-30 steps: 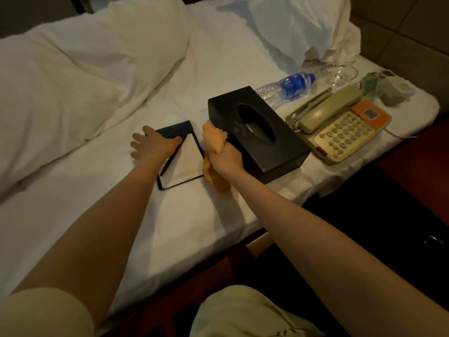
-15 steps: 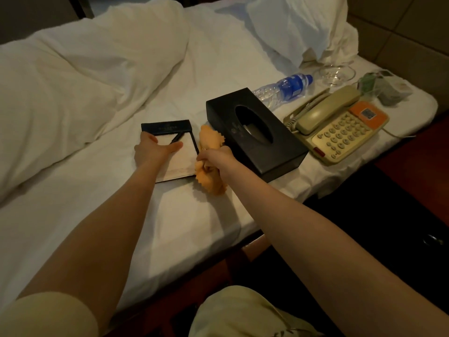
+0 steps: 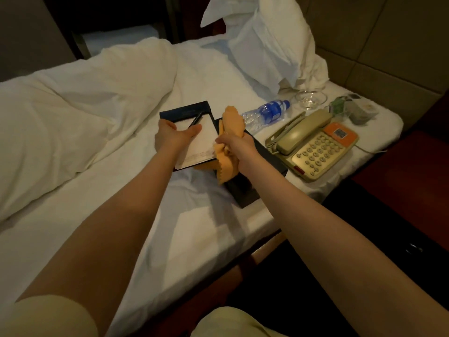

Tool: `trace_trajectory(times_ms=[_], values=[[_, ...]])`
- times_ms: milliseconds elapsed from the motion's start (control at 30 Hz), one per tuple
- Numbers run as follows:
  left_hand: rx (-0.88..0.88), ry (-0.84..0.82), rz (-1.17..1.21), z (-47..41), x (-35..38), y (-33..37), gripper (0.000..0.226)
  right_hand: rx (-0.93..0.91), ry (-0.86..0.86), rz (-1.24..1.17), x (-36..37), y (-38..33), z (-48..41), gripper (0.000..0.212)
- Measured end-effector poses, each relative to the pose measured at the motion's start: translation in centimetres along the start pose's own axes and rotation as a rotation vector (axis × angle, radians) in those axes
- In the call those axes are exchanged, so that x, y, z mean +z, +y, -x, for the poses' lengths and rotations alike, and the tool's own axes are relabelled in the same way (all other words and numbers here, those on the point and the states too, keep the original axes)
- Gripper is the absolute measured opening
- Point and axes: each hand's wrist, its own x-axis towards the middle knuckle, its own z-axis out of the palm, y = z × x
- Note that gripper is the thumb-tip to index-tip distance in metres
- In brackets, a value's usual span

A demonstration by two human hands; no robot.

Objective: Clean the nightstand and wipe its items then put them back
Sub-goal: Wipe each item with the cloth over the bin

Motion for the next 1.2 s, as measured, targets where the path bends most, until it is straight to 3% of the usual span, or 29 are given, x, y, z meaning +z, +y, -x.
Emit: trace_trajectory(times_ms=[167,300,467,733,900,1200], values=[[0.106,-0.095,-0.006,1.8,4.3,3.7,0.063,0.026,0.071,-0.115,-5.5,-0.6,0.2,0.066],[0.191,-0.198,-0.018,3.7,7.9,6.3,0.052,0.004,0.145,-0.192,-10.2,-0.6,0.8,0.055],[0.313,-0.29,-0.028,6.6,12.2,9.2,0.036,-0.037,0.254,-0.269,-15.7,0.0,2.1,0.064],[0.461,-0.443,-0.043,13.2,19.0,13.0,0.026,-0.06,0.486,-0.33,-24.4,1.5,6.0,0.048],[0.479,-0.57,0.009,18.3,23.0,13.9,0.04,-0.039,0.638,-0.344,-29.5,3.8,8.7,0.057],[0.442,-0.868,0.038,27.3,28.4,12.1,0.043,-0.008,0.883,-0.454,-35.9,11.0,13.2,0.063]])
